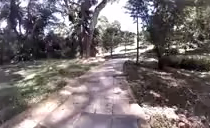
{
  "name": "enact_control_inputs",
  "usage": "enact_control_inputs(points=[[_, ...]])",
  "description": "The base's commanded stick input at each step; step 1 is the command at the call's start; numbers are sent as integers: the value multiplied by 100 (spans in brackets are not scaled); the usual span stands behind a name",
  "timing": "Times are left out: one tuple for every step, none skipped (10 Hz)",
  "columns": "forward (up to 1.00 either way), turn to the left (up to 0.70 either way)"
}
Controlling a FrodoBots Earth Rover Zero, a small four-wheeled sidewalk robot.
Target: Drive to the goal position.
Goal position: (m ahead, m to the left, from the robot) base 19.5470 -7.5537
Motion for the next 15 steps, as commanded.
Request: enact_control_inputs(points=[[50, -50], [50, -50], [50, -50], [50, -50], [50, -31], [50, 0], [50, 0], [50, 0], [50, 0], [50, 0], [50, 0], [50, 0], [50, 0], [50, 0], [50, 0]])
